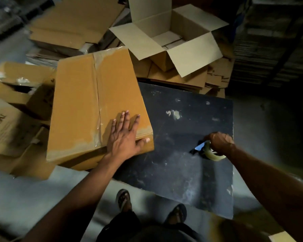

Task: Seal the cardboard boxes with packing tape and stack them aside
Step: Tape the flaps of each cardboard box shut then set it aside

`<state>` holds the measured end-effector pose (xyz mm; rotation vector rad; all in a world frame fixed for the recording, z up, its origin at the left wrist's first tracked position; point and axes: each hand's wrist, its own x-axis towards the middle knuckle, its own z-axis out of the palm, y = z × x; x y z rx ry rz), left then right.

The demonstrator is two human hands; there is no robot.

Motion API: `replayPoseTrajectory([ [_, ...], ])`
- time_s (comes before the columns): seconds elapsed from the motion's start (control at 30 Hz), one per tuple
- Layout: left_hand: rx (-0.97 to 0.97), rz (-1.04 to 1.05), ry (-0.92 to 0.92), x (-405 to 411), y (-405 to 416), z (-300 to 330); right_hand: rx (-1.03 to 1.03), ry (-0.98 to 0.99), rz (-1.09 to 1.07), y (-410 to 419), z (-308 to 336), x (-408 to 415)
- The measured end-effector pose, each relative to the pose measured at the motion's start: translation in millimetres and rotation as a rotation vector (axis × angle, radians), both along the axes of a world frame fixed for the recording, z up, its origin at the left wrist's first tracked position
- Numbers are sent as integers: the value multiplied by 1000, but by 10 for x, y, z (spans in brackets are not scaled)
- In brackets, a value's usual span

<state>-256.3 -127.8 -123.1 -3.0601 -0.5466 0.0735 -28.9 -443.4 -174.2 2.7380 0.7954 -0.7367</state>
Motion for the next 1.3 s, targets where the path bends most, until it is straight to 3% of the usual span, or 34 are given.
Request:
replayPoseTrajectory([
  [0.13,-21,-1,-61,-11,-77,123,12,-29,32,-44,-17,-112],
  [0.27,-182,-107,-521,-173,-477,207,175,18,-8,-112,94,-415],
  [0.33,-512,-27,-426,-300,-753,230,296,97,-42,-136,171,-602],
  [0.43,-1033,309,-54,-424,-975,17,532,186,-48,-63,384,-922],
  [0.57,-1687,900,54,-503,-1004,-21,572,191,19,192,705,-1301],
  [0.63,-1861,944,45,-527,-918,112,529,166,93,352,830,-1447],
  [0.83,-1911,803,-211,-844,-544,578,412,-51,330,910,1312,-1713],
  [1.07,-2089,1050,-739,-1291,76,1064,698,25,573,1899,1988,-1897],
  [1.13,-2006,1134,-832,-1396,229,1067,706,30,661,2198,2067,-1977],
  [1.3,-1366,1175,-912,-1846,760,923,621,99,822,2694,2059,-2173],
])
